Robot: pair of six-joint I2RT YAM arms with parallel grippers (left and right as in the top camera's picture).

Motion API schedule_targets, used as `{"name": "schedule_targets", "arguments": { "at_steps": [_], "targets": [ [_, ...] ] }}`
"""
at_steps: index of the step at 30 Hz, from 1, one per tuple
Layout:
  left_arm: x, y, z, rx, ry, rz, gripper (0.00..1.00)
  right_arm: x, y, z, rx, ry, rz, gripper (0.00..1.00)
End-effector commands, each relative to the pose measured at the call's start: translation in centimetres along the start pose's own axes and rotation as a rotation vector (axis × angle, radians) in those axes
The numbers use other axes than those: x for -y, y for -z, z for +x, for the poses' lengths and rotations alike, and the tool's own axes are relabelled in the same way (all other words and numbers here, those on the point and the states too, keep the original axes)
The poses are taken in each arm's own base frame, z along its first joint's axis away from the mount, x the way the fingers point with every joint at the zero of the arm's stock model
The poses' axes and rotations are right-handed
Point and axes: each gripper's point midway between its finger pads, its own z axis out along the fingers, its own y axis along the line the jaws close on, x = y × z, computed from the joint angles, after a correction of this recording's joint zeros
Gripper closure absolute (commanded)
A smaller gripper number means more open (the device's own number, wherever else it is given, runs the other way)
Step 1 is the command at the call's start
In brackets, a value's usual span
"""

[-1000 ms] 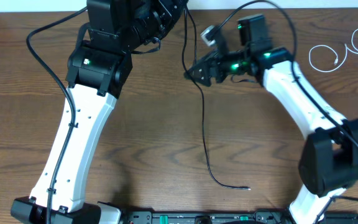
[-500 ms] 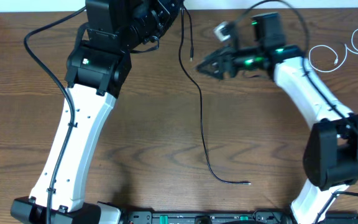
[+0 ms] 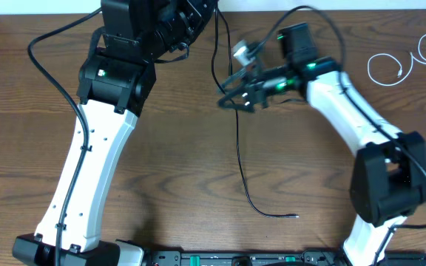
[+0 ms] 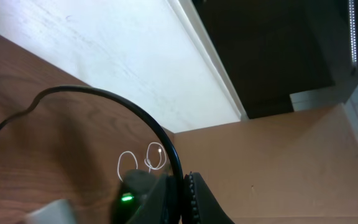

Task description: Untangle cables

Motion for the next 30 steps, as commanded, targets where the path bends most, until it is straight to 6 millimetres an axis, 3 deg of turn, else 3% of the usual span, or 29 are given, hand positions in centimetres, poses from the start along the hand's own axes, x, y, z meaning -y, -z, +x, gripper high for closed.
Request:
{"name": "schedule_targets", "arguments": {
  "at_steps": [1,3,8,11,15,18,22,25,30],
  "targets": [
    [-0.3,0.2,-0.2,0.010,0.013,-0.015,0.92,1.0,-0.8,0.5,-0.016,-0.031,0.020,0.76],
    [-0.7,0.2,-0.1,0.004,0.020,-0.030,0.92,1.7,-0.6,0.0,-0.005,-0.076,0.052,0.97],
    [-2.2,0.3,0.6,-0.025,-0.010,-0.090,0.92,4.8,2.7,-1.2,0.048,-0.226,0.268,0.99],
    [-4.6,0.6,1.0,-0.030,-0.050,-0.193,0.92,6.2,6.7,-2.0,0.093,-0.281,0.484,0.99],
    [-10.0,2.4,1.3,-0.004,-0.041,-0.450,0.91,6.2,14.2,-3.4,0.190,-0.332,0.812,0.99],
    [-13.4,4.5,1.3,0.033,-0.034,-0.635,0.86,4.1,19.9,-4.8,0.298,-0.336,1.030,0.99],
    [-16.3,7.0,1.3,0.056,-0.047,-0.810,0.78,-0.8,26.3,-6.9,0.444,-0.265,1.223,0.99],
    [-17.2,7.9,1.6,0.022,-0.114,-0.871,0.72,-4.5,30.6,-7.6,0.568,-0.243,1.347,0.99],
    [-17.5,8.2,1.9,-0.037,-0.209,-0.888,0.72,-8.9,35.5,-7.5,0.690,-0.211,1.457,0.99]
  ]
}}
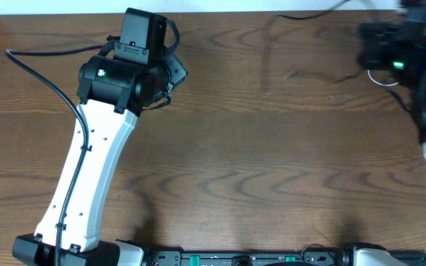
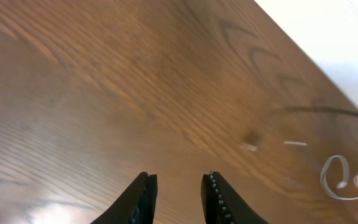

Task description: Untangle cables

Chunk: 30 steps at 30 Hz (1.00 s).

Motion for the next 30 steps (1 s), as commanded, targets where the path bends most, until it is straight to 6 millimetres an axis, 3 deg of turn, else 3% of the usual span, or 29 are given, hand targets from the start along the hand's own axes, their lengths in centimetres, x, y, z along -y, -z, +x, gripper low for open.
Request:
{"name": "schedule_targets", "arguments": {
  "at_steps": [1,20,24,30],
  "targets": [
    [-0.8,0.1,-0.7,0.033,-0.097,-0.041,0.72,3.3,2.1,-1.7,0.066,-0.052,0.126,0.99],
    [-0.9,0.1,-0.6,0.032,-0.096,-0.043,0.71,18.8,8.8,-0.3,0.080,-0.303,0.576,0.99],
    [-0.9,0.0,-0.6,0.032,-0.096,-0.043,0.71,21.4,7.7,0.2,0.063,-0.313,0.646,0.99],
    [-0.9,0.0,-0.6,0.031,-0.096,-0.043,0.71,24.8,2.7,1.9,-0.002,-0.338,0.627,0.99]
  ]
}}
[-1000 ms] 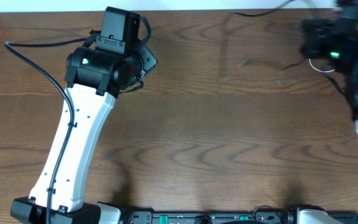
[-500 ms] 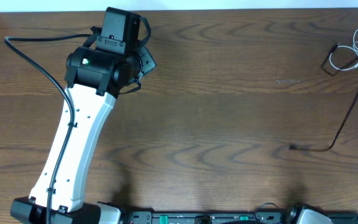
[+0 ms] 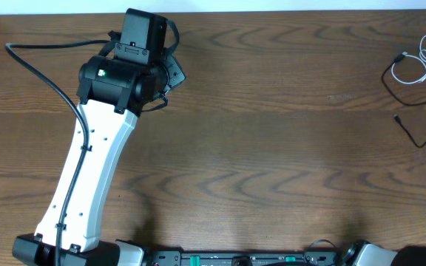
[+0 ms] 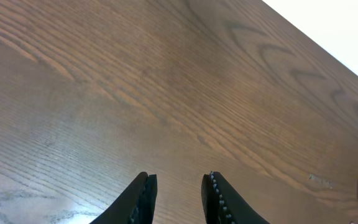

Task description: Untangle cables

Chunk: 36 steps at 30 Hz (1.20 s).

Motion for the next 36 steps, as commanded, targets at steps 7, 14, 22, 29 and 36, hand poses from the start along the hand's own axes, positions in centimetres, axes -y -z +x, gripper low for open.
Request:
{"name": "schedule_targets", "arguments": {
  "at_steps": [7,14,22,29,36],
  "targets": [
    [-0.4,0.0,-0.3,0.011,-0.006,-0.015,0.71,-0.6,-8.3,5.4,-0.213,0.018,-0.075,0.06],
    [-0.4,0.0,-0.3,0.011,-0.006,-0.015,0.71,-1.3,-8.5,7.1,-0.279,0.011,-0.107,0.01],
    [-0.4,0.0,-0.3,0.011,-0.006,-0.015,0.71,-4.6,-4.7,6.6,-0.271,0.031,-0.217,0.01],
    [-0.4,0.0,-0.2,0.011,-0.006,-0.016,0.70,-9.2,0.0,6.0,-0.234,0.083,-0.360,0.01],
    [-0.4,0.0,-0.2,0.010,-0.006,-0.016,0.20,-15.3,4.2,10.5,-0.364,0.226,-0.621,0.01]
  ]
}}
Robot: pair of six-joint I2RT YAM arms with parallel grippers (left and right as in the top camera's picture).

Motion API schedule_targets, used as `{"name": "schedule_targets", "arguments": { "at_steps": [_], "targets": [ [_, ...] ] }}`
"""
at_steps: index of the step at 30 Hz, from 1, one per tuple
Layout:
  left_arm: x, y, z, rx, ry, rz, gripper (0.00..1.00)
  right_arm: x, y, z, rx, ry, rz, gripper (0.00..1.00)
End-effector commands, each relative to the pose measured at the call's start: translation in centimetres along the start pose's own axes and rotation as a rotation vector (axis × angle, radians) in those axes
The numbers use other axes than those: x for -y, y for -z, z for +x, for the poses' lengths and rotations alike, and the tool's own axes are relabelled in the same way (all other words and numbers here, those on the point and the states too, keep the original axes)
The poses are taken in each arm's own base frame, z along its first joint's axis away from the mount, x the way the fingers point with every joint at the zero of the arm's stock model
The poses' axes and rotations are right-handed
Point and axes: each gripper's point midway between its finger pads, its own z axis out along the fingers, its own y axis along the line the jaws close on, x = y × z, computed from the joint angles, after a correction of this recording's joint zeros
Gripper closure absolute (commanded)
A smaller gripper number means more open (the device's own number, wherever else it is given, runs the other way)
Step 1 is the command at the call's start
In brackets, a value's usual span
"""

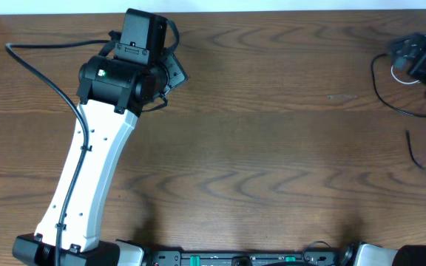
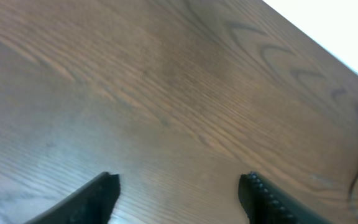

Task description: Untangle cables

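A thin black cable (image 1: 376, 83) loops on the wood at the far right, and another stretch of it (image 1: 413, 157) lies lower by the table's right edge. A bit of white cable (image 1: 398, 71) shows beside my right gripper (image 1: 422, 60), which sits over the cables at the top right; its jaws are hidden. My left gripper (image 1: 174, 72) hovers at the upper left over bare wood. In the left wrist view it (image 2: 180, 190) stands wide open and empty, with the black cable (image 2: 357, 180) just visible at the right edge.
The dark wood table (image 1: 272, 148) has a white wall strip along its far edge. My left arm's own black lead (image 1: 43, 46) curves across the top left corner. The left arm's white link (image 1: 87, 177) slants over the table's left side.
My left gripper's jaws have opened much wider in the same spot. The right gripper has come back into view at the top right, and the black cable lies in a new shape.
First both grippers were raised at the table's top middle with the black cable hanging down from them. Then the left gripper stood empty over bare wood and the right was at the far right. Later the two cables lay at the right edge, right arm out of view.
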Motion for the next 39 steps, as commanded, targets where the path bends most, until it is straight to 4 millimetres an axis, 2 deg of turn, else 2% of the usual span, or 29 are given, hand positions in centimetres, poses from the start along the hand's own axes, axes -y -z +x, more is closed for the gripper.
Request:
{"name": "schedule_targets", "arguments": {
  "at_steps": [1,6,10,14,23,27,30,33,39],
  "targets": [
    [-0.4,0.0,-0.2,0.008,0.002,-0.014,0.08,-5.0,-0.2,2.3,-0.086,0.129,-0.191,0.01],
    [-0.4,0.0,-0.2,0.008,0.002,-0.014,0.07,-10.1,0.0,5.2,-0.163,0.258,-0.360,0.01],
    [-0.4,0.0,-0.2,0.008,0.002,-0.014,0.07,-13.4,1.7,6.3,-0.159,0.335,-0.460,0.01],
    [-0.4,0.0,-0.2,0.008,0.002,-0.014,0.06,-14.6,4.8,6.8,-0.130,0.355,-0.466,0.01],
    [-0.4,0.0,-0.2,0.008,0.002,-0.014,0.06,-14.5,12.8,9.0,-0.042,0.392,-0.381,0.01],
    [-0.4,0.0,-0.2,0.008,0.002,-0.014,0.06,-12.1,14.7,9.4,0.013,0.442,-0.219,0.01],
    [-0.4,0.0,-0.2,0.008,0.002,-0.014,0.06,-8.7,15.9,10.3,0.009,0.425,-0.027,0.01],
    [-0.4,0.0,-0.2,0.008,0.002,-0.014,0.06,-6.4,16.7,11.7,-0.035,0.408,0.090,0.01],
    [-0.4,0.0,-0.2,0.008,0.002,-0.014,0.06,-3.4,16.2,15.0,-0.183,0.374,0.193,0.01]
  ]
}}
